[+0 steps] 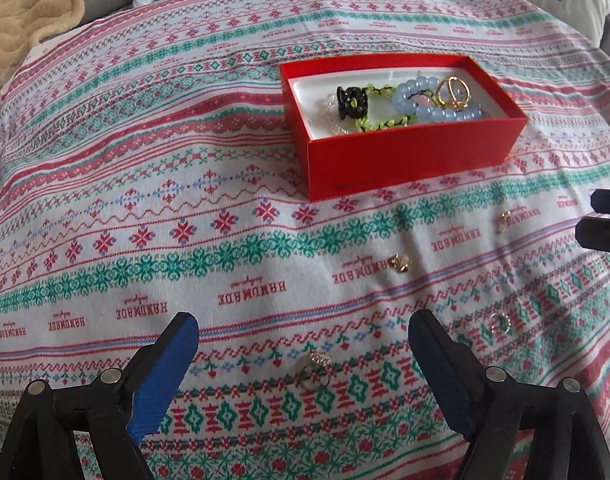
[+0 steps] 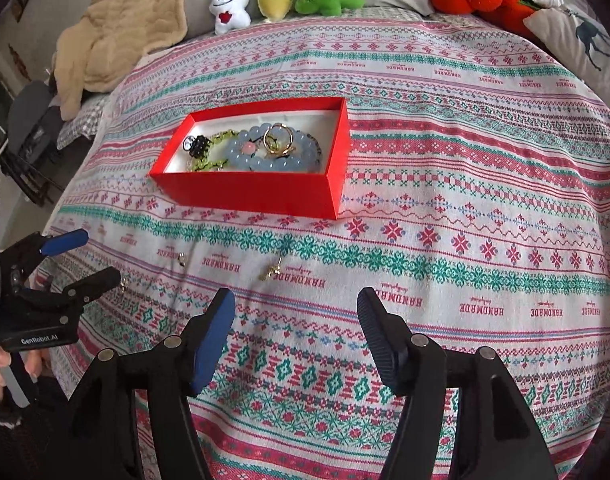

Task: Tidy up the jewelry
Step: 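Move both open tools back over the remaining rings and earrings, then grasp the small gold ring with the left tool while the right tool grasps another ring, then carry both rings into the red box and open both tools, then move both open tools back over the gold earrings on the cover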

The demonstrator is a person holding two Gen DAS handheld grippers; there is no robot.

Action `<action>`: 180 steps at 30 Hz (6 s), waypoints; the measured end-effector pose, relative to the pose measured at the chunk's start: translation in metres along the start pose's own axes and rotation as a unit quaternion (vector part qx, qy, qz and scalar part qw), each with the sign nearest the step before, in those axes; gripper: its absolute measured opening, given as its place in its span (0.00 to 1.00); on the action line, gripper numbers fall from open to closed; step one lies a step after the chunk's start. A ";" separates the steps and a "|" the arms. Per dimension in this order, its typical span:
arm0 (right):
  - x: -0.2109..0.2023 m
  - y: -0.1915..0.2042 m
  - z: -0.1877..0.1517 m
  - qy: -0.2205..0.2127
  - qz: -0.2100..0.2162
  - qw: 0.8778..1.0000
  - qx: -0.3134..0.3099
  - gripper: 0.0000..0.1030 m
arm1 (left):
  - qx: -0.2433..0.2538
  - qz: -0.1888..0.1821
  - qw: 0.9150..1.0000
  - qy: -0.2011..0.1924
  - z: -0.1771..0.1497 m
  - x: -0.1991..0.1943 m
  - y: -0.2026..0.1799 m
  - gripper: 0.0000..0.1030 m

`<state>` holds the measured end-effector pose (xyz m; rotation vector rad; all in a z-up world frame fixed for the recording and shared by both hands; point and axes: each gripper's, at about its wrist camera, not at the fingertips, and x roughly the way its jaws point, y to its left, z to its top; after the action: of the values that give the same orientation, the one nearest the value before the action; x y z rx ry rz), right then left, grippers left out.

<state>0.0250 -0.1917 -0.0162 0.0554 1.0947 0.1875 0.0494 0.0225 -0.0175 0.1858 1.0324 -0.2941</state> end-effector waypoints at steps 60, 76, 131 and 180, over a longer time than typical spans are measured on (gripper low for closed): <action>0.052 0.080 -0.052 -0.007 0.015 0.981 -0.194 0.83 | -0.008 -0.065 0.996 -0.058 -0.050 0.023 0.008 0.33; 0.068 0.095 -0.032 0.013 0.042 0.984 -0.170 0.45 | -0.014 -0.065 0.996 -0.051 -0.042 0.024 0.010 0.11; -0.017 0.065 0.037 -0.110 -0.017 0.990 -0.089 0.20 | -0.020 -0.052 0.990 -0.129 0.066 -0.020 -0.021 0.11; 0.029 -0.006 0.087 -0.057 0.015 0.997 0.050 0.38 | -0.017 -0.007 0.997 -0.078 0.086 0.025 -0.047 0.51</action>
<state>0.1161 -0.1883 -0.0023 0.1713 0.9886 0.1546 0.1163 -0.0502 0.0031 0.1238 0.8846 -0.2988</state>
